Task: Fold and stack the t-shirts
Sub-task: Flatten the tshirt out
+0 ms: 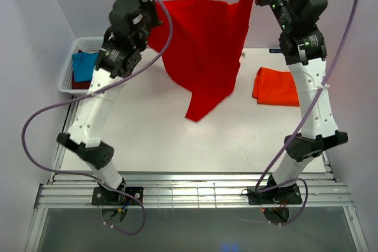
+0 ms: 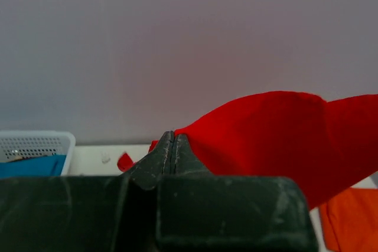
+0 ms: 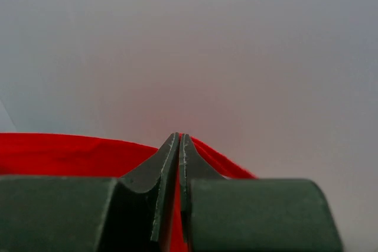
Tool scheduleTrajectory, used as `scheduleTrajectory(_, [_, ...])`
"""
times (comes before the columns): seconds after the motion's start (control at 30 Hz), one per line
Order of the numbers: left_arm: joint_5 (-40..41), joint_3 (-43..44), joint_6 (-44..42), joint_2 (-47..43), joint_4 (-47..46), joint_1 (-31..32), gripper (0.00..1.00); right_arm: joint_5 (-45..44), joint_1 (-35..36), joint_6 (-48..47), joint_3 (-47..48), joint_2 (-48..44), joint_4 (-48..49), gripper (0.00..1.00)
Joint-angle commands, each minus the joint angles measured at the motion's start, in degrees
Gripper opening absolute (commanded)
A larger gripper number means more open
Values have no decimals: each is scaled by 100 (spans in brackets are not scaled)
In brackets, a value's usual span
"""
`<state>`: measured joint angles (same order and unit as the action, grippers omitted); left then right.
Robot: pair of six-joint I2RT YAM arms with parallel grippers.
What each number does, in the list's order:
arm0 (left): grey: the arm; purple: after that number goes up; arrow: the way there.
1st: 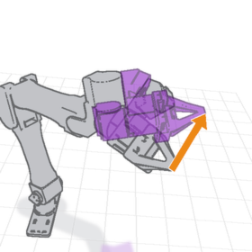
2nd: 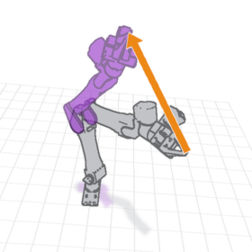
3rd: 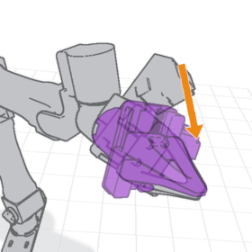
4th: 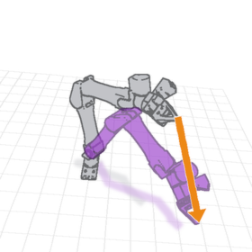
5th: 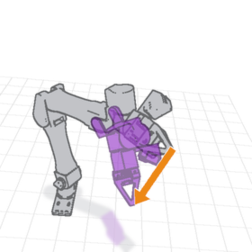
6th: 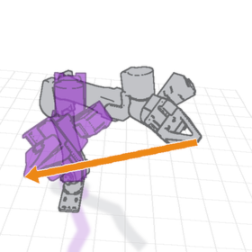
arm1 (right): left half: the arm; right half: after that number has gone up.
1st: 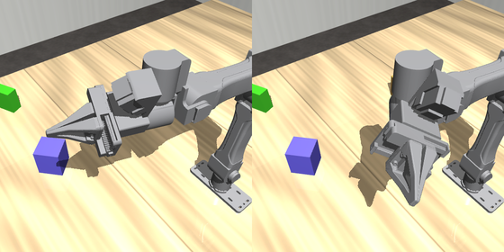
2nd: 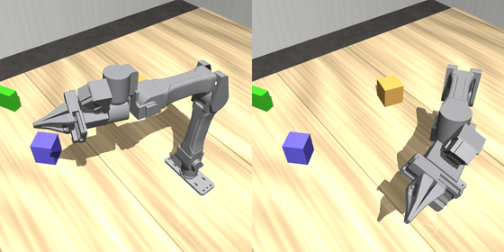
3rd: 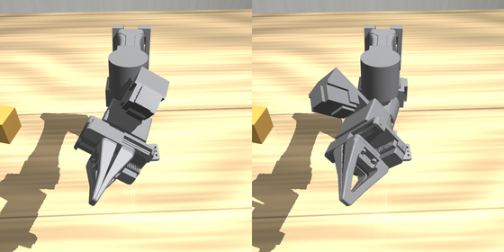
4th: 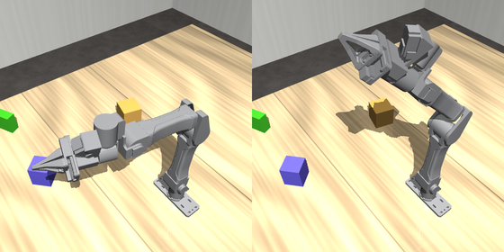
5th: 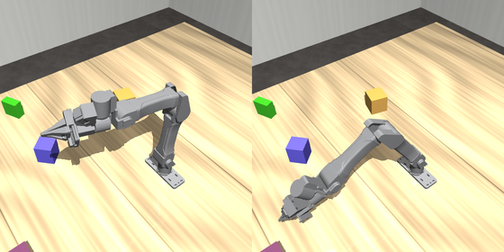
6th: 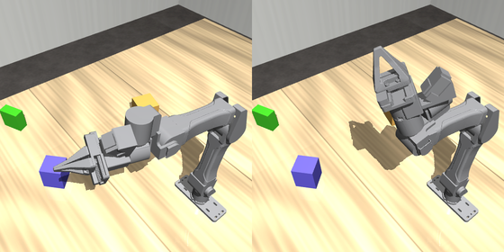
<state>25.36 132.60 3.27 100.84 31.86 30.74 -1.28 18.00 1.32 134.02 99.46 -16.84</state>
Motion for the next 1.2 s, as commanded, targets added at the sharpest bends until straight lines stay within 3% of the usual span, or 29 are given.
scheduleTrajectory(0.0, [214,-1101,-494,-1071,-1312,11,0,365,-24,-352,159,-445,1086,8])
scheduleTrajectory(0.1, [171,-2279,-538,-1670,-1928,11,0,549,-42,-405,125,-480,1025,8])
scheduleTrajectory(0.23, [302,-3799,-538,-2137,-2385,2,0,717,-42,-414,-1076,-830,1025,8])
scheduleTrajectory(0.37, [294,-5224,-406,-2270,-2676,2,0,927,2,-265,-3070,-1410,1375,8])
scheduleTrajectory(0.4, [294,-5426,-371,-2227,-2615,2,0,902,71,-238,-3953,-1551,1516,8])
scheduleTrajectory(0.53, [320,-6313,147,-1919,-2124,11,0,569,396,-290,-5541,-2341,1623,8])
scheduleTrajectory(0.6, [346,-6483,349,-1892,-1921,28,0,155,703,-360,-6164,-2597,1518,8])
scheduleTrajectory(0.83, [1005,-6693,1754,-2471,80,300,0,-1435,2136,-176,-6949,-3616,270,8])
scheduleTrajectory(1.03, [927,-7318,3003,-3657,1066,468,0,-2727,3718,1149,-7381,-3899,-924,8])
scheduleTrajectory(1.17, [944,-7318,3268,-3536,1630,485,0,-3378,4570,2020,-7626,-3636,-1628,8])
